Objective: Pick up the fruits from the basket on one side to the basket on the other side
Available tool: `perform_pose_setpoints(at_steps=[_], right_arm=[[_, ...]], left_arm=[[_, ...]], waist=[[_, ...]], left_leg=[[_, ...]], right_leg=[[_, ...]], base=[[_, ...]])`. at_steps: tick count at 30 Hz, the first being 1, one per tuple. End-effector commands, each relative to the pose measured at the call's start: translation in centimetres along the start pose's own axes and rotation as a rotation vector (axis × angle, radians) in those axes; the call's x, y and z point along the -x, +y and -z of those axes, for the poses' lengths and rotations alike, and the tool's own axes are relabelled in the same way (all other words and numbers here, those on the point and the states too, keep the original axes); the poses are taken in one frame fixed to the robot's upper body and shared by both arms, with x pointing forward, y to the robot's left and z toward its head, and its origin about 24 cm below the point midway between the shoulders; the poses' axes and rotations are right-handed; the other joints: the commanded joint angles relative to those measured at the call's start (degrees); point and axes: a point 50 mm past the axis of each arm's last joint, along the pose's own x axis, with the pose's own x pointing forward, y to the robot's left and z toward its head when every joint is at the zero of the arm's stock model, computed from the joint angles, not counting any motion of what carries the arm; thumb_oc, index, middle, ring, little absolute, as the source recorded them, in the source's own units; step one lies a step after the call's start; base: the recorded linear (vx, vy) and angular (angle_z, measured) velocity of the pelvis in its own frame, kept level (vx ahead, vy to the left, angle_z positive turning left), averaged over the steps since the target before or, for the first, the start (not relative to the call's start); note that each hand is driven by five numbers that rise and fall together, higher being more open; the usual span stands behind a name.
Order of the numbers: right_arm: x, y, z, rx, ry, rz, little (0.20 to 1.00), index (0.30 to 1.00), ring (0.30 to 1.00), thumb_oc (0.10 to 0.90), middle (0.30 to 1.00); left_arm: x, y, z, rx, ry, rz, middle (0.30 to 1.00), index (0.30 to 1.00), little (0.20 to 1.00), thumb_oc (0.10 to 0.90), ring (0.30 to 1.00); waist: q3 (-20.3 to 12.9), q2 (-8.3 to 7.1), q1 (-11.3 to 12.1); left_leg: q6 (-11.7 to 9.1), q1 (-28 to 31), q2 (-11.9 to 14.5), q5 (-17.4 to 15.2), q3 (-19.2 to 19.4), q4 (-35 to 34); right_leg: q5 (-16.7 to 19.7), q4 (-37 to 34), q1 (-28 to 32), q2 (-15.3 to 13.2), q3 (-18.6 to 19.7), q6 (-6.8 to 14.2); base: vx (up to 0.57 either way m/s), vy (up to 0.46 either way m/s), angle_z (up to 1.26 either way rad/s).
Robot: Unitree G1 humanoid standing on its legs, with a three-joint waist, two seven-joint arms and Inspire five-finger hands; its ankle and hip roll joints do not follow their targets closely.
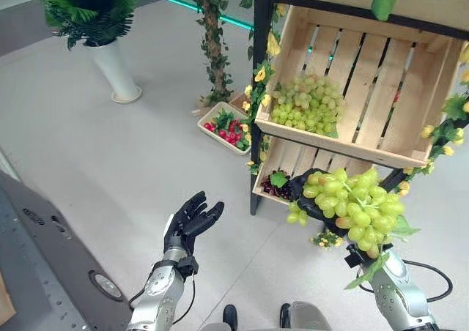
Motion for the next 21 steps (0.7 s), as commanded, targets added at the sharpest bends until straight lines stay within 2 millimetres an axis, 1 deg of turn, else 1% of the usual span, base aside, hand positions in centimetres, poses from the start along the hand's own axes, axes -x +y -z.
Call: perform_pose_setpoints(at_steps=[1,2,3,6,7,9,10,11,14,18,19,21], right_arm=[[-3.4,2.0,-8.8,0.04,-0.45,-0.265,0.3,0.3,0.3,0.4,0.3],[-3.9,1.8,-9.6,0.015,-0.454,-0.254,0.3,0.3,0.3,0.4,0.3],[-4.1,1.8,-9.9,0.015,-0.459,-0.249,0.3,0.3,0.3,0.4,0.3],[-4.2,1.4,-11.0,0.094,-0.451,-0.229,0.3,0.3,0.3,0.4,0.3],[-4.2,1.2,-11.4,0.109,-0.453,-0.221,0.3,0.3,0.3,0.4,0.3],[-4.1,0.6,-13.2,0.142,-0.476,-0.204,0.3,0.3,0.3,0.4,0.3],[-4.2,0.5,-13.6,0.159,-0.488,-0.199,0.3,0.3,0.3,0.4,0.3],[-4.4,0.5,-14.5,0.207,-0.51,-0.181,0.3,0.3,0.3,0.4,0.3],[-5.2,0.8,-16.6,0.273,-0.551,-0.165,0.3,0.3,0.3,0.4,0.3],[-5.9,1.0,-18.1,0.251,-0.584,-0.163,0.3,0.3,0.3,0.4,0.3],[-6.3,1.0,-18.8,0.253,-0.607,-0.148,0.3,0.3,0.3,0.4,0.3],[-6.5,1.0,-19.3,0.271,-0.625,-0.131,0.3,0.3,0.3,0.4,0.3]], left_arm=[[-1.9,-0.6,-5.8,-0.032,-0.241,0.034,0.9,0.9,0.9,0.8,0.9],[-2.0,-0.8,-5.4,-0.005,-0.217,0.027,0.9,0.9,0.9,0.8,0.9],[-2.0,-0.9,-5.3,0.008,-0.212,0.037,0.9,0.9,0.9,0.8,0.9],[-1.8,-1.3,-4.7,-0.009,-0.208,0.06,0.9,0.9,0.9,0.8,0.9],[-1.7,-1.4,-4.5,-0.009,-0.203,0.063,0.9,0.9,0.9,0.8,0.9],[-1.5,-1.5,-4.1,-0.006,-0.188,0.073,0.9,0.9,0.9,0.8,0.9],[-1.5,-1.4,-4.0,-0.007,-0.185,0.076,0.9,0.9,0.9,0.8,0.9],[-1.6,-1.4,-3.8,-0.011,-0.18,0.079,0.9,0.9,0.9,0.8,0.9],[-1.9,-1.3,-3.7,-0.021,-0.173,0.073,0.9,0.9,0.9,0.8,0.9],[-2.1,-1.0,-3.8,-0.026,-0.177,0.072,0.9,0.9,0.9,0.8,0.9],[-2.2,-1.1,-3.8,-0.033,-0.176,0.078,0.9,0.9,0.9,0.8,0.9],[-2.2,-1.1,-3.8,-0.037,-0.174,0.079,0.9,0.9,0.9,0.8,0.9]], waist=[[-2.64,0.87,0.84],[-3.6,0.4,0.93],[-4.14,0.14,0.99],[-5.49,-0.67,1.69],[-5.72,-0.73,1.7],[-6.43,-0.89,2.0],[-6.6,-0.93,2.0],[-6.92,-1.04,2.11],[-7.43,-1.11,2.42],[-7.81,-1.12,2.58],[-8.1,-1.14,2.89],[-8.27,-1.16,3.09]], left_leg=[[-0.1,0.81,-0.3,-5.32,-1.42,0.07],[-0.37,1.3,0.0,-5.61,-1.24,0.07],[-0.61,1.55,0.24,-5.65,-0.91,0.07],[-1.18,1.97,1.13,-5.82,0.6,0.07],[-1.19,2.04,1.18,-5.91,0.75,0.07],[-1.31,2.07,1.21,-6.1,0.43,0.07],[-1.34,2.04,1.16,-6.14,0.21,0.07],[-1.43,1.99,1.11,-6.2,-0.1,0.07],[-1.72,2.01,1.07,-6.4,-0.84,0.07],[-1.76,2.24,0.95,-6.59,-1.4,0.07],[-1.76,2.29,0.92,-6.65,-1.66,0.07],[-1.79,2.29,0.94,-6.66,-1.82,0.07]], right_leg=[[9.34,-17.14,6.32,0.67,-0.01,-0.28],[9.38,-20.85,9.12,1.72,1.4,-0.05],[9.44,-22.25,10.33,1.92,1.7,-0.2],[9.48,-24.81,12.83,1.99,0.05,-0.72],[9.27,-24.81,12.96,2.14,0.38,-0.85],[8.74,-24.81,13.37,2.24,0.12,-1.11],[8.66,-24.81,13.4,2.3,0.4,-1.21],[8.51,-24.81,13.46,2.35,0.42,-1.31],[8.21,-24.81,13.9,2.21,-0.28,-1.38],[7.96,-24.81,14.27,2.17,-0.25,-1.46],[7.8,-24.81,14.45,2.15,-0.37,-1.53],[7.69,-24.81,14.53,2.12,-0.49,-1.56]], base=[[0.06,-0.188,-0.3],[0.1,-0.171,-0.2],[0.13,-0.186,0.05],[0.09,-0.11,0.28],[0.05,-0.068,0.04],[0.05,-0.068,0.04],[0.04,-0.068,0.06],[0.03,-0.052,0.08],[0.04,-0.041,0.02],[0.05,-0.012,0.01],[0.04,-0.01,0.03],[0.03,-0.01,0.05]])
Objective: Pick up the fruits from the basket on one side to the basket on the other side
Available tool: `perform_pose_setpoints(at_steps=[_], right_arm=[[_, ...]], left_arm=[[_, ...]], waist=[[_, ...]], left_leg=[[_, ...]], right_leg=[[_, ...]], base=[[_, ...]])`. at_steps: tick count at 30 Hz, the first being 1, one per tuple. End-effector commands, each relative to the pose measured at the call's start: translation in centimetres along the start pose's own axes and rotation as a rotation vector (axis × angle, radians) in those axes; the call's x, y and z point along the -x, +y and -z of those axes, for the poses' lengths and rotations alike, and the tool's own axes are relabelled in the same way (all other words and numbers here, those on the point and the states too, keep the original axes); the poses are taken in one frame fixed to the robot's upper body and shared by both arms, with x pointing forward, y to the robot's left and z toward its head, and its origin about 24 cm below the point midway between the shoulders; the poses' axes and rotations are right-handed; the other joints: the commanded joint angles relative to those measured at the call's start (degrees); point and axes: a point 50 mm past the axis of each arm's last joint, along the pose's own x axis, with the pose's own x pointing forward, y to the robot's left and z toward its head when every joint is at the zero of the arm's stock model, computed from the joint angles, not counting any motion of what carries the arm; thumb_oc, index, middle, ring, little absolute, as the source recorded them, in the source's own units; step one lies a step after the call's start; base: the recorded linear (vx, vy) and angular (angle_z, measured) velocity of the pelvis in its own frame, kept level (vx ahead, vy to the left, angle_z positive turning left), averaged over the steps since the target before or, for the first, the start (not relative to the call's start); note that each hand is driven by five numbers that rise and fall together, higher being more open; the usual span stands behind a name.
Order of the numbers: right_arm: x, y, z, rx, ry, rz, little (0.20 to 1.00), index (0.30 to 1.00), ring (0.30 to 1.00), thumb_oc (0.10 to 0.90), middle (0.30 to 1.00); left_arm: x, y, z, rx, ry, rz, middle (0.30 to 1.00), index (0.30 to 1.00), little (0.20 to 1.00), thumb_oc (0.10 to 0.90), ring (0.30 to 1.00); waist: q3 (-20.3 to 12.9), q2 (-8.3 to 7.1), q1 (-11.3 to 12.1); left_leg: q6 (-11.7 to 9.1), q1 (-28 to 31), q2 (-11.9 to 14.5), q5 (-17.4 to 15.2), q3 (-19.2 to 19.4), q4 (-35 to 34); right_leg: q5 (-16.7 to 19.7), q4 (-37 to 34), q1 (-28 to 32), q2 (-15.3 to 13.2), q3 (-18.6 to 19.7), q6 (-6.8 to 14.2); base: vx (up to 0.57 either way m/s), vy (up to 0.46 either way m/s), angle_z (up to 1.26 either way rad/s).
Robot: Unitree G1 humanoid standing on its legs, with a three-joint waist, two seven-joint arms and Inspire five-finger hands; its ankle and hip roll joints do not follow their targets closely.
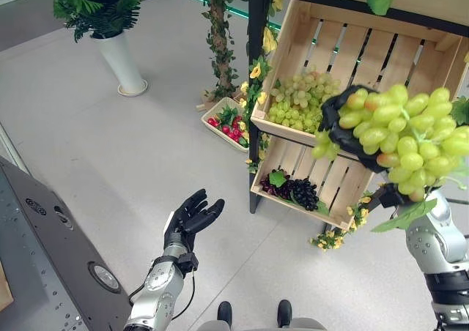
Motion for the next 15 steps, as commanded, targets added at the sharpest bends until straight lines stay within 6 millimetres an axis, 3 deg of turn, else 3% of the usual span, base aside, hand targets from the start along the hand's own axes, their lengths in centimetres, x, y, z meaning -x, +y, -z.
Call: perform_pose_setpoints(at_steps=[1,10,15], right_arm=[[-3.0,0.3,-6.2,0.052,-0.298,-0.01,0.3,0.3,0.3,0.4,0.3],[-4.9,-3.6,-9.7,0.299,-0.263,0.213,0.3,0.3,0.3,0.4,0.3],[-5.6,-7.8,-12.0,0.6,-0.151,0.438,0.3,0.3,0.3,0.4,0.3]], left_arm=[[-1.4,-0.4,-3.8,-0.057,-0.186,0.066,0.9,0.9,0.9,0.8,0.9],[-1.0,0.1,-3.0,-0.056,-0.151,0.075,0.9,0.9,0.9,0.8,0.9],[-1.0,-0.1,-3.0,-0.048,-0.154,0.079,0.9,0.9,0.9,0.8,0.9]], waist=[[-7.74,-2.62,1.69],[-8.84,-3.09,3.17],[-9.05,-3.76,4.46]], left_leg=[[1.55,2.07,-1.79,-7.18,0.19,0.46],[1.12,2.1,-1.54,-7.14,-0.49,0.46],[0.76,2.02,-1.36,-6.9,-0.8,0.46]], right_leg=[[-1.09,0.15,2.32,-1.55,0.7,-1.08],[-1.73,0.15,2.93,-1.66,-0.36,-1.12],[-1.92,0.15,3.32,-1.73,-1.44,-1.16]], base=[[0.03,-0.006,0.06],[0.01,0.0,0.01],[-0.03,0.024,0.03]])
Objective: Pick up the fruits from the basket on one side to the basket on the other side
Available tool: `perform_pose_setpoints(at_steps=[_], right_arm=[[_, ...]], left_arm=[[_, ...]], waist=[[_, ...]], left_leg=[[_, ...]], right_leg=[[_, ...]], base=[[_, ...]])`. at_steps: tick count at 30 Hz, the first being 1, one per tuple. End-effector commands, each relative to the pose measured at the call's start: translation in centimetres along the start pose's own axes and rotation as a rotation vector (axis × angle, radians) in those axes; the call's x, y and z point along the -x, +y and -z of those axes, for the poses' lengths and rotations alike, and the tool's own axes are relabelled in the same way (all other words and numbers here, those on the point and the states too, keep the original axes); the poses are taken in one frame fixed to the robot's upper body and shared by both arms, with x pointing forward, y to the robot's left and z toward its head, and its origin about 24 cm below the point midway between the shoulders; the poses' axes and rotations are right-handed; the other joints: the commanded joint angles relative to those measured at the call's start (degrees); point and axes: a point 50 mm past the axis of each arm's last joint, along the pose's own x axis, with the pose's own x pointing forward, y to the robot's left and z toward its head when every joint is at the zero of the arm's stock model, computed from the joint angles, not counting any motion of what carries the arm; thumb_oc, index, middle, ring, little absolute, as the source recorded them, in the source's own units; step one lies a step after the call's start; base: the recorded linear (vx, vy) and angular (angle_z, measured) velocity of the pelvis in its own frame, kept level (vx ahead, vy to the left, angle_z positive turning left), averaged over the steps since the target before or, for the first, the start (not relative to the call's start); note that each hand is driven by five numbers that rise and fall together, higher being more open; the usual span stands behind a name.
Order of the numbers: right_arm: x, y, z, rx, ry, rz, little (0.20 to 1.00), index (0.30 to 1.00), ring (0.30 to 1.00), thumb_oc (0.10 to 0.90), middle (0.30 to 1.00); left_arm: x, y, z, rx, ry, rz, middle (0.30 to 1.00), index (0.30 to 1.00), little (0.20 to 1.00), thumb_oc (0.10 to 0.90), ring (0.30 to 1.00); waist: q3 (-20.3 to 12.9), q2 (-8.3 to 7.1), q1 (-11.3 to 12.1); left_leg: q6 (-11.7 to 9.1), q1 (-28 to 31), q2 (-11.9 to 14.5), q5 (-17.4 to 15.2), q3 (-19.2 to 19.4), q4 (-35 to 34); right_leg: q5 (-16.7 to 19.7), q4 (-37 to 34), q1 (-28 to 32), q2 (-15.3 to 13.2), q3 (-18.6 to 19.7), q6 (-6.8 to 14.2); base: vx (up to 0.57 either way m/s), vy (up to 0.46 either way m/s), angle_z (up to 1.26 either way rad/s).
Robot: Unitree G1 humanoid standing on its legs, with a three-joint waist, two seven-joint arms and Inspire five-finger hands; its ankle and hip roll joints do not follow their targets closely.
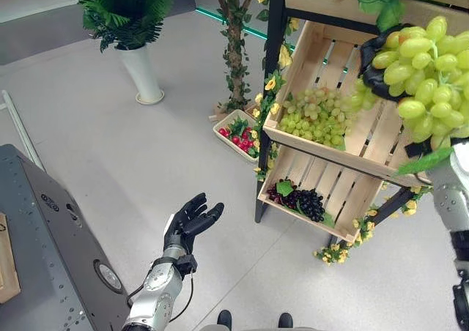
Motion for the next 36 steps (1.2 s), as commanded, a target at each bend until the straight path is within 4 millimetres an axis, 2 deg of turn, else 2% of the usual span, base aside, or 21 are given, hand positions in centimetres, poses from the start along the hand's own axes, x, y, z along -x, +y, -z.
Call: perform_pose_setpoints(at_steps=[1,3,10,21,29,33,36], right_arm=[[-2.8,-3.1,-6.6,0.188,-0.194,0.168,0.3,0.3,0.3,0.4,0.3],[-3.4,-4.6,-6.9,0.272,-0.149,0.222,0.3,0.3,0.3,0.4,0.3],[-4.4,-7.0,-6.1,0.467,0.0,0.318,0.3,0.3,0.3,0.4,0.3],[-4.9,-7.7,-3.7,0.72,0.154,0.367,0.3,0.3,0.3,0.4,0.3],[-5.3,-6.9,-2.2,0.672,0.196,0.316,0.3,0.3,0.3,0.4,0.3],[-5.2,-5.7,-0.5,0.569,0.215,0.254,0.3,0.3,0.3,0.4,0.3],[-5.2,-3.9,1.1,0.484,0.228,0.217,0.3,0.3,0.3,0.4,0.3]], left_arm=[[-0.9,-0.5,-4.0,-0.048,-0.199,0.074,0.9,0.9,0.9,0.8,0.9],[-0.8,-0.2,-3.8,-0.044,-0.199,0.067,0.9,0.9,0.9,0.8,0.9],[-0.9,-0.2,-3.6,-0.035,-0.194,0.057,0.9,0.9,0.9,0.8,0.9],[-1.1,-0.9,-3.7,-0.02,-0.196,0.066,0.9,0.9,0.9,0.8,0.9],[-1.3,-1.0,-3.6,-0.009,-0.193,0.07,0.9,0.9,0.9,0.8,0.9],[-1.2,-1.1,-3.5,-0.008,-0.198,0.08,0.9,0.9,0.9,0.8,0.9],[-1.4,-1.3,-3.6,-0.008,-0.202,0.076,0.9,0.9,0.9,0.8,0.9]], waist=[[-5.9,-2.98,1.77],[-5.96,-3.15,2.21],[-5.89,-3.39,3.59],[-5.74,-2.91,4.76],[-5.49,-2.57,5.54],[-5.25,-2.54,5.86],[-5.08,-2.38,5.94]], left_leg=[[0.67,2.11,-1.15,-6.85,-0.12,0.48],[0.58,2.11,-1.07,-6.69,-0.04,0.48],[0.55,2.02,-1.26,-6.42,-1.06,0.48],[0.79,2.17,-1.43,-6.29,-1.5,0.48],[0.82,2.06,-1.55,-6.17,-2.09,0.48],[0.79,2.09,-1.48,-6.13,-2.12,0.48],[0.84,2.19,-1.42,-6.15,-2.01,0.48]], right_leg=[[-1.89,0.16,3.06,-1.48,-0.74,-1.23],[-1.93,0.16,3.2,-1.5,-1.14,-1.31],[-2.07,0.16,3.62,-1.65,-2.14,-1.39],[-2.2,0.16,4.17,-1.95,-3.13,-1.42],[-2.49,0.16,4.41,-2.11,-3.81,-1.52],[-2.58,0.16,4.56,-2.28,-4.24,-1.56],[-2.63,0.16,4.72,-2.34,-4.38,-1.68]], base=[[-0.03,0.035,0.06],[-0.02,0.035,0.03],[-0.01,0.005,0.0],[-0.01,0.011,0.05],[0.0,0.017,0.08],[0.0,0.006,0.04],[0.0,0.0,0.0]])
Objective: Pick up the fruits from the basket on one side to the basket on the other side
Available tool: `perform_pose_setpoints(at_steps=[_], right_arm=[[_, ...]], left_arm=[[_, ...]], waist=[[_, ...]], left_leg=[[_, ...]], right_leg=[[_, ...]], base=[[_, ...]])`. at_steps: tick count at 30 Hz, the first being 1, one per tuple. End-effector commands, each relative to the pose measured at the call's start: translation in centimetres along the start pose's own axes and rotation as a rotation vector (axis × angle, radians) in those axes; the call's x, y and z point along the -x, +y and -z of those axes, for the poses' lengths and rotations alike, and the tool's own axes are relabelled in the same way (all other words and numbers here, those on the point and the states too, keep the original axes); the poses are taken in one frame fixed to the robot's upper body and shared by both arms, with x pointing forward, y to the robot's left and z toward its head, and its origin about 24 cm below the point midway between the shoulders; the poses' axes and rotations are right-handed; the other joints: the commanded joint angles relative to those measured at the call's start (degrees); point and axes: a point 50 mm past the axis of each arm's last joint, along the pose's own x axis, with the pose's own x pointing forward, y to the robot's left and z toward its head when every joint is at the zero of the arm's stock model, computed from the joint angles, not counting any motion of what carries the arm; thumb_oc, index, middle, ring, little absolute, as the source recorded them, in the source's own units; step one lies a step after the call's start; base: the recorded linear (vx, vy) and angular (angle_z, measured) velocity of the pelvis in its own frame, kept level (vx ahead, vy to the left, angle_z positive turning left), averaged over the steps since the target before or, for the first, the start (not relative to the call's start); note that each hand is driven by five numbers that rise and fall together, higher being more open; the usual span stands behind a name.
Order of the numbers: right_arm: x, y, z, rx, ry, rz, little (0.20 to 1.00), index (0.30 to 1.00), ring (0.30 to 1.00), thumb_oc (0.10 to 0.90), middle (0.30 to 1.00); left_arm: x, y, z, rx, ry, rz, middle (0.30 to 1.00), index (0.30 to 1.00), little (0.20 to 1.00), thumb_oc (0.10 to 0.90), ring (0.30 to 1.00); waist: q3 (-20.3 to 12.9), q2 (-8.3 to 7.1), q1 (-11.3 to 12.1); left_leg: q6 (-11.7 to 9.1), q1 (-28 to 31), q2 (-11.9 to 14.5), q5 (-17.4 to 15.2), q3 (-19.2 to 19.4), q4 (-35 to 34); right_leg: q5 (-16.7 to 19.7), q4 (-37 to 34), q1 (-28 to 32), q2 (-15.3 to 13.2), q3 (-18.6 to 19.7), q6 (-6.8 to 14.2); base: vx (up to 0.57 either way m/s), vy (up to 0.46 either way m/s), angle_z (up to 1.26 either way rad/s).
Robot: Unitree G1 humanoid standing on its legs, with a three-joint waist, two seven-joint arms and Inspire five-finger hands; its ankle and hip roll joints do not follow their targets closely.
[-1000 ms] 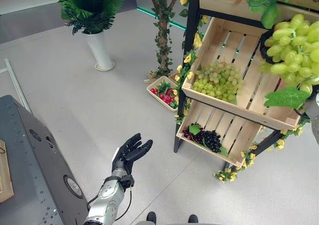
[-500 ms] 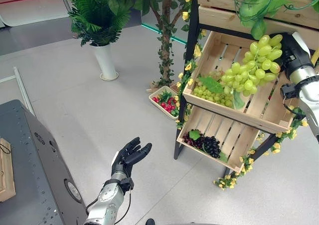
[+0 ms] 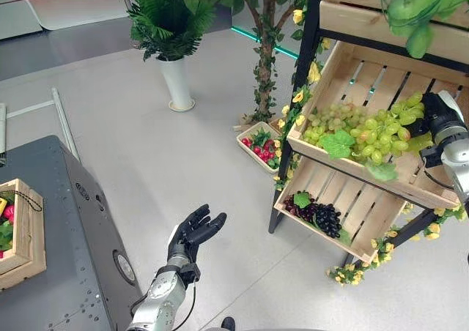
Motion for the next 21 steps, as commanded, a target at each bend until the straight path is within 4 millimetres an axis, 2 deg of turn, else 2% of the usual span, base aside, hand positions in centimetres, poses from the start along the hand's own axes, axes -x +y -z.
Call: perform_pose_setpoints(at_steps=[1,6,11,12,16,21], right_arm=[[-0.5,-2.6,-7.5,-0.215,-0.279,0.133,0.3,0.3,0.3,0.4,0.3],[-0.5,-0.2,-7.5,-0.243,-0.263,0.109,0.3,0.3,0.3,0.4,0.3],[-0.6,-0.1,-7.3,-0.267,-0.218,0.172,0.3,0.3,0.3,0.4,0.3],[-0.8,-0.9,-7.0,-0.257,-0.174,0.242,0.3,0.3,0.3,0.4,0.3],[-1.0,-3.8,-6.7,-0.159,-0.1,0.351,0.3,0.3,0.3,0.4,0.3],[-0.9,-6.3,-6.4,-0.094,-0.025,0.415,0.3,0.3,0.3,0.4,0.3]], left_arm=[[-1.6,-1.6,-5.5,-0.026,-0.261,0.096,0.9,0.9,0.9,0.8,0.9],[-1.6,-1.8,-5.7,-0.026,-0.271,0.085,0.9,0.9,0.9,0.8,0.9],[-1.7,-1.9,-5.9,-0.022,-0.28,0.078,0.9,0.9,0.9,0.8,0.9],[-1.7,-1.9,-5.9,-0.021,-0.278,0.076,0.9,0.9,0.9,0.8,0.9],[-1.5,-1.6,-5.6,-0.021,-0.264,0.075,0.9,0.9,0.9,0.8,0.9],[-1.3,-1.1,-5.2,-0.023,-0.257,0.067,0.9,0.9,0.9,0.8,0.9]], waist=[[-1.54,-3.33,2.47],[-1.15,-3.02,2.23],[-0.95,-2.66,2.06],[-0.9,-2.53,2.09],[-0.97,-2.63,2.44],[-1.17,-2.97,2.72]], left_leg=[[0.55,3.61,-0.95,-7.16,-0.26,0.1],[0.65,3.74,-0.9,-7.19,-0.2,0.1],[0.7,3.88,-0.87,-7.29,0.1,0.1],[0.69,3.98,-0.89,-7.39,0.11,0.1],[0.61,3.94,-1.0,-7.4,0.03,0.1],[0.61,3.97,-1.06,-7.35,0.08,0.1]], right_leg=[[-2.19,0.18,4.71,-1.65,-0.81,-2.1],[-2.11,0.18,4.78,-1.71,-0.69,-2.19],[-2.13,0.18,4.84,-1.74,-0.58,-2.26],[-2.17,0.18,4.91,-1.7,-0.48,-2.27],[-2.2,0.18,4.93,-1.71,-0.48,-2.18],[-2.12,0.18,4.92,-1.65,-0.33,-2.18]], base=[[0.01,0.005,0.04],[0.01,0.001,0.06],[0.01,0.007,0.03],[0.0,0.0,0.0],[0.0,0.0,0.0],[0.01,0.001,0.0]])
